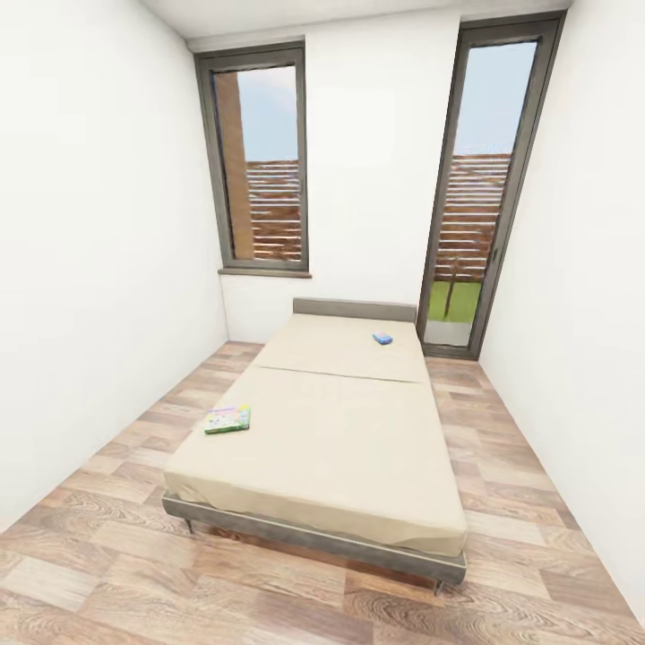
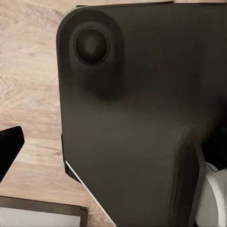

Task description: Put all the toys in the child's room - the three board games (two on the bed and one on the table), the two jigsaw puzzles on the table, and the tennis ball on the table - inside the toy box on the table in the child's room.

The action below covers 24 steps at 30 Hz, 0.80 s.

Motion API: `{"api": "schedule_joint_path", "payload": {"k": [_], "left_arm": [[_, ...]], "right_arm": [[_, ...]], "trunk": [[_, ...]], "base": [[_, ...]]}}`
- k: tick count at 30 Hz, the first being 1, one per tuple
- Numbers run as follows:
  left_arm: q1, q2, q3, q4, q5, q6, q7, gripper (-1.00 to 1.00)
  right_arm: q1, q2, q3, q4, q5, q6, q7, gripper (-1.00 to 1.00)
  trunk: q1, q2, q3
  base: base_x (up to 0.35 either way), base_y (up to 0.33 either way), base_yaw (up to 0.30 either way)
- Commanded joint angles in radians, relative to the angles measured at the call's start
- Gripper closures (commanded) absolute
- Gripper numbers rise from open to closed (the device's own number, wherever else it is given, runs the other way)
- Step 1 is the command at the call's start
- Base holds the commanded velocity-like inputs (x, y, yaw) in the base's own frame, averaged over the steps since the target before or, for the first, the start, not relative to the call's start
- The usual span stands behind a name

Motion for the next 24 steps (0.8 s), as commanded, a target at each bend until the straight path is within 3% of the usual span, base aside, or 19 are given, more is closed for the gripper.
{"api": "schedule_joint_path", "payload": {"k": [1, 24], "left_arm": [[0.001, 0.000, 0.001, -0.001, 0.000, -0.002, -0.002, -1.00], [0.000, 0.000, 0.003, -0.002, 0.002, -0.001, -0.002, -1.00]], "right_arm": [[0.001, 0.000, -0.008, -0.002, -0.001, -0.002, 0.001, -1.00], [0.001, 0.002, -0.006, -0.002, -0.001, -0.001, -0.007, -1.00]], "trunk": [[-0.004, 0.007, 0.003], [-0.092, 0.168, 0.075]], "base": [[0.000, 0.000, 0.000], [0.000, 0.000, 0.000]]}}
